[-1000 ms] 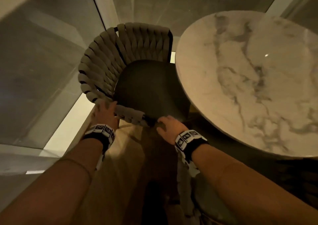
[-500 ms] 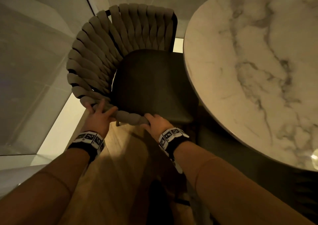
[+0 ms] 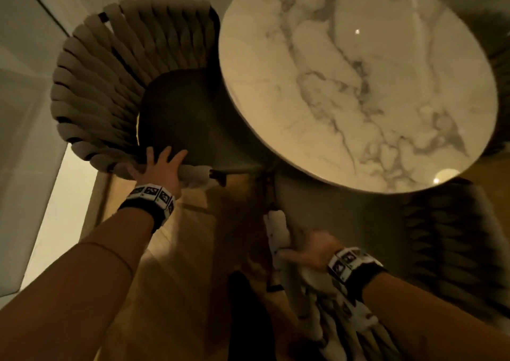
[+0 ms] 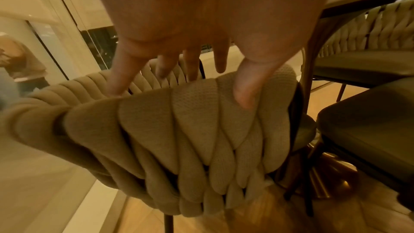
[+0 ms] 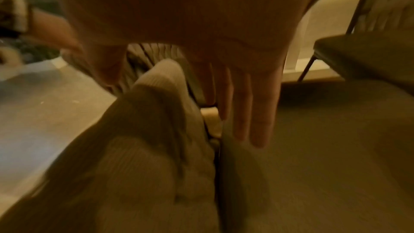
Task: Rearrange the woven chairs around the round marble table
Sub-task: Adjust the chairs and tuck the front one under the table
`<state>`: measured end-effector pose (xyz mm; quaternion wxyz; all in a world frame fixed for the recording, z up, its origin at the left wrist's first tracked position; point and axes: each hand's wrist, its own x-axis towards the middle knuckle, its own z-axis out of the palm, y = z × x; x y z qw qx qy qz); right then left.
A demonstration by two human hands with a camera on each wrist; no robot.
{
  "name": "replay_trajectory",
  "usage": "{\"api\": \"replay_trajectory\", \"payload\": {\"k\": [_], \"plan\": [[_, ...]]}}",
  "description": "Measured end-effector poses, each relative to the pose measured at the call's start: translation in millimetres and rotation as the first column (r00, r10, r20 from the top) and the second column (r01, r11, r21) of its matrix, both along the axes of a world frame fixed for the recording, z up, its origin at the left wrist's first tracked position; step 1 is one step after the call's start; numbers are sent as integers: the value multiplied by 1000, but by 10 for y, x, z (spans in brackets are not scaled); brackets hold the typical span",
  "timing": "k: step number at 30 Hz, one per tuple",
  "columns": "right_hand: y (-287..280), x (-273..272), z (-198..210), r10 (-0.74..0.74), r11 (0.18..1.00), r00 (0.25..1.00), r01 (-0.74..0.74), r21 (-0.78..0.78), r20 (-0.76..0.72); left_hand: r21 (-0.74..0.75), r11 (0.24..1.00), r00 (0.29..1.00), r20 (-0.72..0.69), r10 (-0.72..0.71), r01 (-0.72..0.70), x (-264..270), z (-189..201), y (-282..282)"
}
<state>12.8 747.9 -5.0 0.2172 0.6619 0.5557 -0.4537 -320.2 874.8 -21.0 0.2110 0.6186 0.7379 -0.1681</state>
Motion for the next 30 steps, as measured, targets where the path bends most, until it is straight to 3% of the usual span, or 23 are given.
{"api": "replay_trajectory", "payload": {"k": [2, 5, 21, 25, 30], "plan": [[-367, -40, -105, -21, 993, 1000, 21, -115, 0, -86, 996, 999, -8, 32, -32, 194, 6, 41], [-596, -216, -197, -101, 989, 995, 102, -107, 11, -120, 991, 998, -6, 59, -59, 273, -7, 81], [-128, -592, -316, -234, 972, 970, 234, -6, -70, -67, 998, 1000, 16, 21, -20, 251, -78, 135], [-121, -561, -314, -207, 978, 975, 206, -19, -77, -34, 999, 999, 43, 9, -8, 202, -157, 130], [-57, -485, -304, -37, 999, 998, 36, -30, -51, -10, 997, 996, 59, -74, 74, 241, -161, 105]]}}
